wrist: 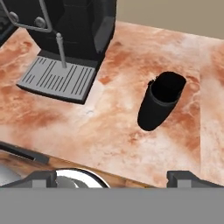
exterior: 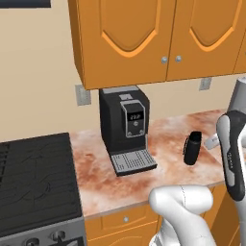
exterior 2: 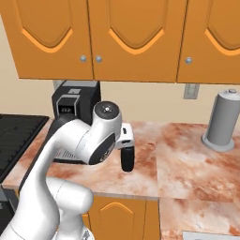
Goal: Move the drinks to the dining counter.
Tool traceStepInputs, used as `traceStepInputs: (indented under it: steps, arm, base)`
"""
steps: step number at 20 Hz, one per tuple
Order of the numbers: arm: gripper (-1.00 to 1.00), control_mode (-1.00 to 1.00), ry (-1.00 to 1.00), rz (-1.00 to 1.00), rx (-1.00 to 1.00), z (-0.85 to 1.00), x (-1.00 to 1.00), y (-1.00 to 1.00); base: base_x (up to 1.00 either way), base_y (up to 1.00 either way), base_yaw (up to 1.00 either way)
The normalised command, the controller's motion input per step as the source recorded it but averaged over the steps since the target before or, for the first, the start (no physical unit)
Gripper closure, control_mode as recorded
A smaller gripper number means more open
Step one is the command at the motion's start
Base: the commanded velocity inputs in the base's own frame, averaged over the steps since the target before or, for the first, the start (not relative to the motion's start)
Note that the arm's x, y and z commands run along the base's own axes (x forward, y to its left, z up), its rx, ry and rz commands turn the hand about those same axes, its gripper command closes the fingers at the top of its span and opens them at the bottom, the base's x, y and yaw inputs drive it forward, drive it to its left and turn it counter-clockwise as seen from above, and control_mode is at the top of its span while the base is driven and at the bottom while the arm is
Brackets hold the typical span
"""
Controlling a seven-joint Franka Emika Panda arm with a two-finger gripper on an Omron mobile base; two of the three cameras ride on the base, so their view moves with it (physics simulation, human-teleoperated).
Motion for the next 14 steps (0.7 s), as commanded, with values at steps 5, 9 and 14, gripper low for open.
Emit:
traceStepInputs:
  steps: [5,9,14]
  arm:
    - [-1.0,-1.0,0.0,-0.05,0.02,-0.11,0.23,0.0]
    - [-1.0,-1.0,0.0,-0.03,0.02,-0.03,0.29,0.0]
    - [-1.0,-1.0,0.0,0.0,0.0,-0.03,0.31,0.0]
  base:
    - [0.0,0.0,0.0]
    - [0.0,0.0,0.0]
    - [0.0,0.0,0.0]
